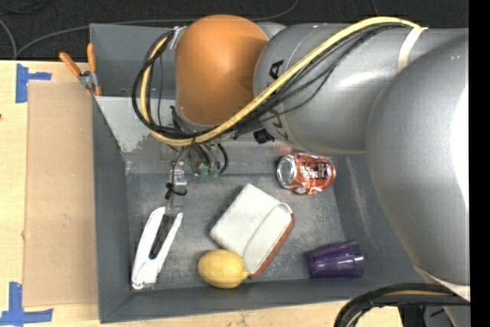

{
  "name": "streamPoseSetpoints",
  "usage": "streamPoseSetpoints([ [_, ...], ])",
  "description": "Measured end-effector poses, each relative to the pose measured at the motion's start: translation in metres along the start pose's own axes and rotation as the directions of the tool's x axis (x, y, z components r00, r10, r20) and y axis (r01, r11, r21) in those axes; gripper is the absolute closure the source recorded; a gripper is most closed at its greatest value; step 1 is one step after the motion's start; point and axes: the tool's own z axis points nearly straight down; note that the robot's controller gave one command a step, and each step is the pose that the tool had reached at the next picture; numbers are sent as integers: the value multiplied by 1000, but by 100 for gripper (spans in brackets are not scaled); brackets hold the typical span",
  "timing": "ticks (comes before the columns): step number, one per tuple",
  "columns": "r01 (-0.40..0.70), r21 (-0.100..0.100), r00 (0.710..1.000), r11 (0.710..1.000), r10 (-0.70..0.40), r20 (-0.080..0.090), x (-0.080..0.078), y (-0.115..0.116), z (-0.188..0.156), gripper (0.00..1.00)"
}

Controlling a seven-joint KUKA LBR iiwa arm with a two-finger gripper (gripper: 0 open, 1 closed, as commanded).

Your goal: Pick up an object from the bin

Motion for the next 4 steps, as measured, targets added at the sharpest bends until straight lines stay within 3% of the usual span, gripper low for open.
streamPoseSetpoints([
  [1,-6,-2,1000,1000,6,8,-2,-2,-5,0],
  [2,450,1,893,893,-450,7,42,0,90,0],
  [3,536,3,844,844,-536,8,43,5,44,0],
  [4,718,-3,696,696,-718,-5,70,25,93,0],
])
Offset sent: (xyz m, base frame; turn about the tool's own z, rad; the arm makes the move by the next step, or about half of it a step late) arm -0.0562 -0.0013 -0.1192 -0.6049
